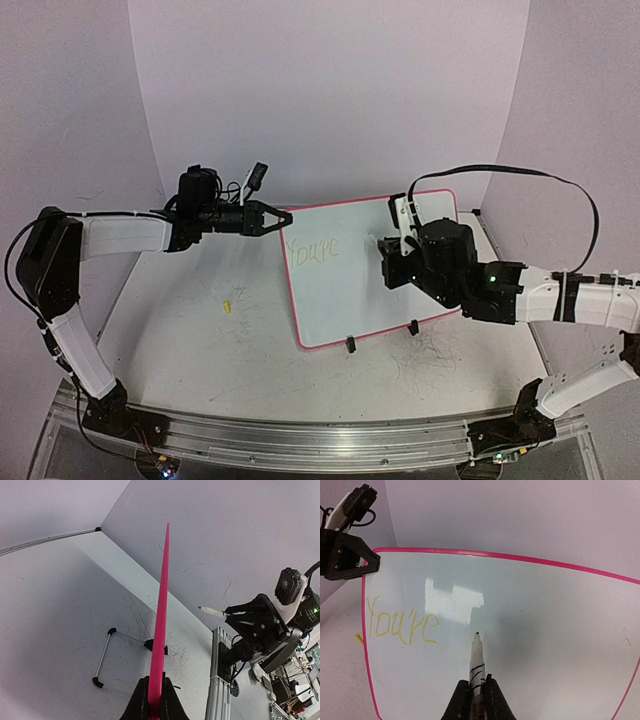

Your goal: Write a sentence on the whiteboard

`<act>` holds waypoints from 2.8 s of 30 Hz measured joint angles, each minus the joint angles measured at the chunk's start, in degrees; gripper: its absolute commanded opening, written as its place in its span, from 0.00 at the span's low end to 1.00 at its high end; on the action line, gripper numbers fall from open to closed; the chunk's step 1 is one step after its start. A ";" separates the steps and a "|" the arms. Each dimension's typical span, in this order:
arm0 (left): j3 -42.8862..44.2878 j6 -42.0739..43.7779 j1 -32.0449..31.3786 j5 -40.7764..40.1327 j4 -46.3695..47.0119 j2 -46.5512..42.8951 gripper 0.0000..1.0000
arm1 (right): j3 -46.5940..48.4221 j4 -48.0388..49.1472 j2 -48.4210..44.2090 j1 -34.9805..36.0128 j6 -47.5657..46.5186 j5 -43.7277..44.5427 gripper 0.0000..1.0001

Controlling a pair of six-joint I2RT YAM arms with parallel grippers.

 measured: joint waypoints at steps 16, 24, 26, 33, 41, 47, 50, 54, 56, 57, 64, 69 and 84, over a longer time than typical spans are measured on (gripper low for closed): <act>0.00 0.00 0.00 0.02 0.02 -0.04 0.00 | -0.86 6.72 2.27 -1.33 -6.70 -4.32 0.00; -0.02 0.00 0.00 0.02 0.00 -0.09 0.00 | -0.86 7.69 4.81 -1.43 -8.46 -9.01 0.00; -0.02 0.00 0.00 0.02 0.00 -0.09 0.00 | -0.86 7.78 5.21 -1.43 -8.43 -9.18 0.00; -0.02 0.02 0.00 0.02 0.00 -0.11 0.00 | -0.81 8.09 7.32 -1.84 -7.51 -7.79 0.00; -0.02 0.02 0.00 0.04 0.00 -0.11 0.00 | -0.81 9.77 7.34 -2.92 -6.09 -6.97 0.00; -0.02 0.02 0.00 0.04 0.00 -0.11 0.00 | -0.81 10.29 7.34 -3.38 -5.60 -7.06 0.00; -0.02 0.02 0.00 0.04 0.00 -0.11 0.00 | -0.81 10.36 7.34 -3.55 -5.38 -7.06 0.00; -0.02 0.02 0.00 0.04 0.00 -0.11 0.00 | -0.81 10.59 7.34 -3.82 -5.32 -7.11 0.00; -0.02 0.01 0.00 0.05 0.00 -0.11 0.00 | -0.81 10.70 7.41 -4.00 -5.27 -7.14 0.00; -0.02 0.02 0.00 0.05 0.00 -0.11 0.00 | -0.81 10.74 7.50 -4.06 -5.21 -7.15 0.00; -0.02 0.00 0.00 0.04 -0.02 -0.11 0.00 | -0.81 10.78 8.68 -4.43 -5.07 -7.52 0.00; -0.02 0.01 0.00 0.05 -0.04 -0.11 0.00 | -0.81 11.15 8.89 -4.43 -4.94 -7.76 0.00; -0.02 0.00 0.02 0.02 -0.11 -0.11 0.00 | -0.79 12.00 9.73 -4.41 -4.51 -10.88 0.00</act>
